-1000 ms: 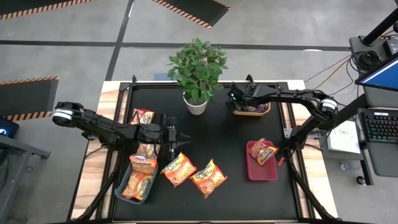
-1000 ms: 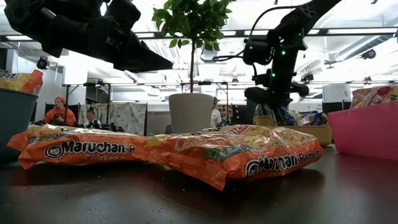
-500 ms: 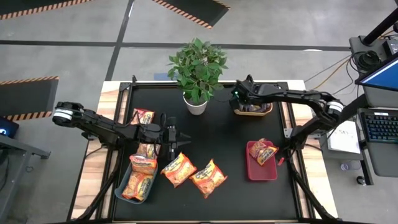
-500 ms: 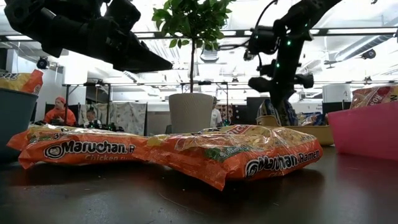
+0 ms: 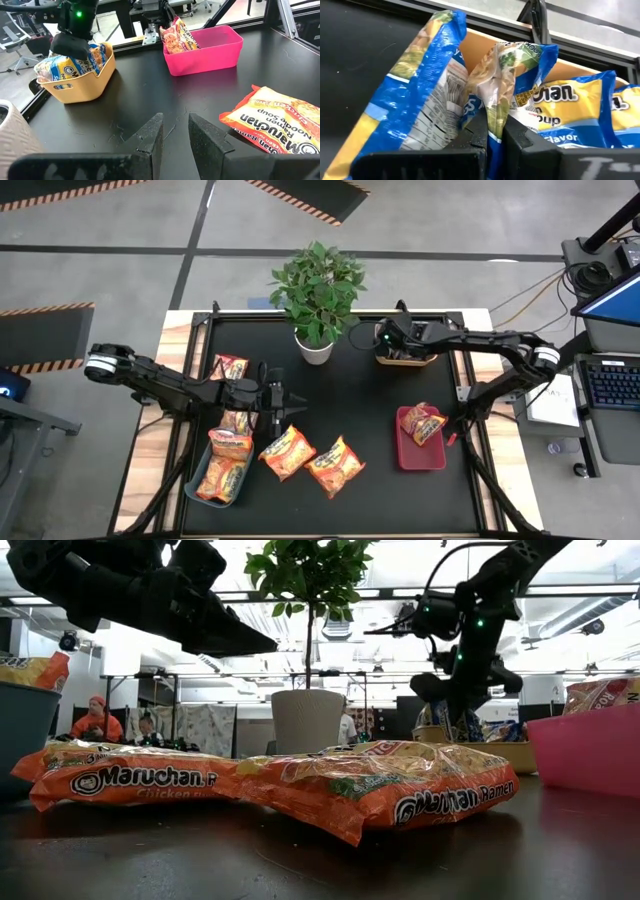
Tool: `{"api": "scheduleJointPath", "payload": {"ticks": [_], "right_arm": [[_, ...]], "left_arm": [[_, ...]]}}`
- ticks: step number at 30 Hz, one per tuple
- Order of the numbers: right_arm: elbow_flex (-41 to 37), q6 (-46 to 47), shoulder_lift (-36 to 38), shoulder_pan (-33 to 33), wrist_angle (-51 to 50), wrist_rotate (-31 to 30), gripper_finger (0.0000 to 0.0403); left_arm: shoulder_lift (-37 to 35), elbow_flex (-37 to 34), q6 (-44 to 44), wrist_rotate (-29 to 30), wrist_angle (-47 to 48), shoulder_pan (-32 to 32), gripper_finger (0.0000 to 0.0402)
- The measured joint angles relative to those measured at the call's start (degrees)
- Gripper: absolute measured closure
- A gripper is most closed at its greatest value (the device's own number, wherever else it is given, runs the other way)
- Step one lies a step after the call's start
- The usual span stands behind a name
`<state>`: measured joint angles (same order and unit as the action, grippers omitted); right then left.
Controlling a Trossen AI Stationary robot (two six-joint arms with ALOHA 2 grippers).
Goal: Sort Maruchan noodles
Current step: Put the blue noodle pack into the pink bin
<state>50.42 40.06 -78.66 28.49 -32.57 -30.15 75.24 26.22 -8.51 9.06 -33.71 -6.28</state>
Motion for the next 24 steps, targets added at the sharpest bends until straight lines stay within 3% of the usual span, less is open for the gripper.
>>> {"api": "scheduleJointPath", "payload": {"ticks": [5,16,24], "right_arm": [[0.14,-0.13,0.13,0.02,-0.13,0.13,0.0368],[7.91,-5.03,0.18,0.7,-8.54,0.16,0.0257],[14.2,-5.97,0.27,0.66,-18.78,0.09,0.0247]], "left_arm": [[0.0,0.0,0.08,-0.02,-0.02,0.02,0.0327],[0.0,-0.04,0.79,-0.02,-0.15,0.02,0.0327],[0.0,-0.04,1.74,-0.02,-0.15,0.0,0.0327]]}}
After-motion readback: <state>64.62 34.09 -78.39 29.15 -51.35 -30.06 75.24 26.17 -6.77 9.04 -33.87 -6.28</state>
